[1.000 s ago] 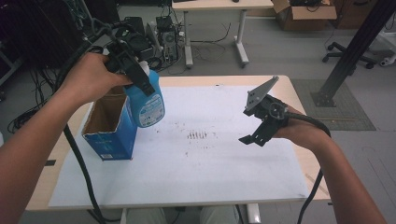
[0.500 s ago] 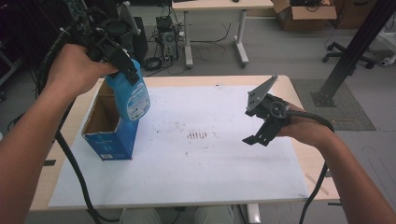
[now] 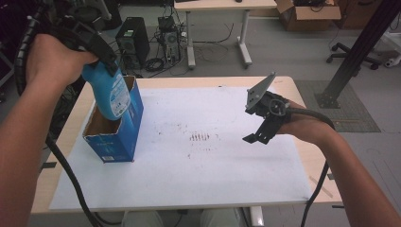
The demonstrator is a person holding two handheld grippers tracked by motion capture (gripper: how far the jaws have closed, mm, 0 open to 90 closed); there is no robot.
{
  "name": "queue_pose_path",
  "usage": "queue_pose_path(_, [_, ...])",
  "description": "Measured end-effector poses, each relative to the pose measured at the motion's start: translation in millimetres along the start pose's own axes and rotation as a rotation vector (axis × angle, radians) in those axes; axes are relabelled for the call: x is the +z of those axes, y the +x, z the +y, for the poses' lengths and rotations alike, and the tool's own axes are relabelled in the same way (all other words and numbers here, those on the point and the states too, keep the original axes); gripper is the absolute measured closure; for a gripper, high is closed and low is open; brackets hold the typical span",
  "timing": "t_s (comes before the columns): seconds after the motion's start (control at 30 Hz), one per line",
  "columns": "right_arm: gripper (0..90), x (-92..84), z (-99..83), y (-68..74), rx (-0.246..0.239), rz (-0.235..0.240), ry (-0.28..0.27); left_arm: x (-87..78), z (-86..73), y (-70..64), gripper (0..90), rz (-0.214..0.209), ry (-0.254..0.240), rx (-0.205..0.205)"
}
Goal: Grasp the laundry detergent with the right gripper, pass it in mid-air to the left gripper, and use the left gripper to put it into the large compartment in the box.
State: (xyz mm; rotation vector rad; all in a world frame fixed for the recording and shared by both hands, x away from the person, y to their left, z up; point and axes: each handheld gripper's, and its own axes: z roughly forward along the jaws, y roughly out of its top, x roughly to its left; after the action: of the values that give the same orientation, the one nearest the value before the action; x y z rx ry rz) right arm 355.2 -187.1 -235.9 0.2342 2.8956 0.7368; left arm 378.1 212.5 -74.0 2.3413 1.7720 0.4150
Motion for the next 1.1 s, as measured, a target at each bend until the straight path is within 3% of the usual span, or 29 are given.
queue_pose_path(0.23, [8.2, -0.2, -3.1, -1.4, 0.001, -0.002, 0.001, 6.0, -4.6, 19.6, 37.8, 0.030, -0.003, -0.109])
queue_pose_path(0.47, [8.2, 0.5, -8.7, -1.3, 0.011, -0.005, -0.001, 18.8, -6.3, 28.6, 37.8, 0.046, -0.014, -0.167])
queue_pose_path(0.63, [8.8, -0.5, -12.7, -1.3, 0.016, -0.006, 0.004, 30.7, -7.9, 30.5, 37.8, 0.070, -0.026, -0.158])
queue_pose_path(1.1, [8.8, -0.3, -22.0, -0.4, 0.031, -0.016, -0.004, 82.2, -18.9, 36.8, 37.8, 0.042, 0.002, -0.153])
